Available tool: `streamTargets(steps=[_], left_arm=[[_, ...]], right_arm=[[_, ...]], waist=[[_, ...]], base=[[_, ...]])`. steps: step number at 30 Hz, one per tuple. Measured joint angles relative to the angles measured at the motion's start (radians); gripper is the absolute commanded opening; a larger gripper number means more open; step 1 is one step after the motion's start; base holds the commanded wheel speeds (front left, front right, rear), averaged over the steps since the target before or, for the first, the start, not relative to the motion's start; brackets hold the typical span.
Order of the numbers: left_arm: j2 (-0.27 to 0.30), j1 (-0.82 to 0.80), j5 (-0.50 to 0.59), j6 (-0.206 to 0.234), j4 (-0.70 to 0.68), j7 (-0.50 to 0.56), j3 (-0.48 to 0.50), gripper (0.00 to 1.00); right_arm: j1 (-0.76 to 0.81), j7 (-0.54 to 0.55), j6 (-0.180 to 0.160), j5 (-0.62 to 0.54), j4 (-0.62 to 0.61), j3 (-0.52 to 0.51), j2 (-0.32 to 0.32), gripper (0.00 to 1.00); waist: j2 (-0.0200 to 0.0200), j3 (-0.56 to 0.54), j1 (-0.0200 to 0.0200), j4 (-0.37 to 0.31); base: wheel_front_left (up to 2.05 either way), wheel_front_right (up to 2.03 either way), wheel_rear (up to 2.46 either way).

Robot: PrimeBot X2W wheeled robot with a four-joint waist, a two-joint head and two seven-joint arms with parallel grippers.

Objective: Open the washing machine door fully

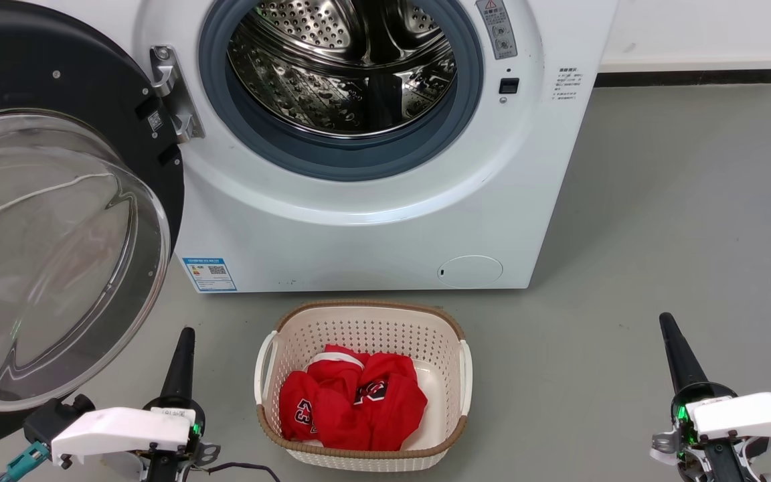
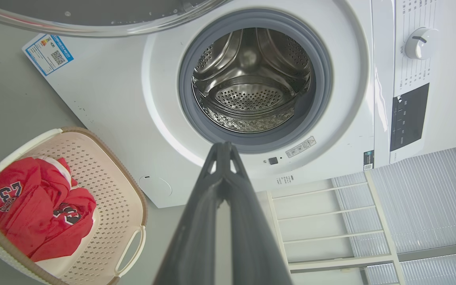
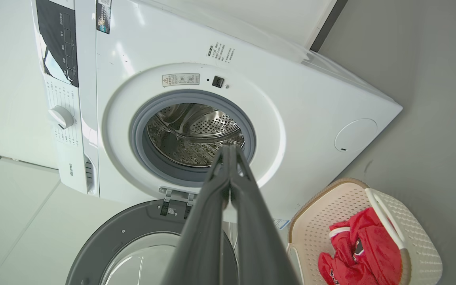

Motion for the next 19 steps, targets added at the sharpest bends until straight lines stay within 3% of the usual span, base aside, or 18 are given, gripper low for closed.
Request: streamTargets(steps=[19], left_arm=[[0.000,-0.016,-0.171,0.000,0.014,0.040,0.005,0.00]], right_arm=[[-0.016,0.042,0.000,0.161,0.013,-0.016,0.000,0.00]], waist=[[0.0000,-0.008,0.0000,0.002]], base=[[0.00,0.00,0.00]])
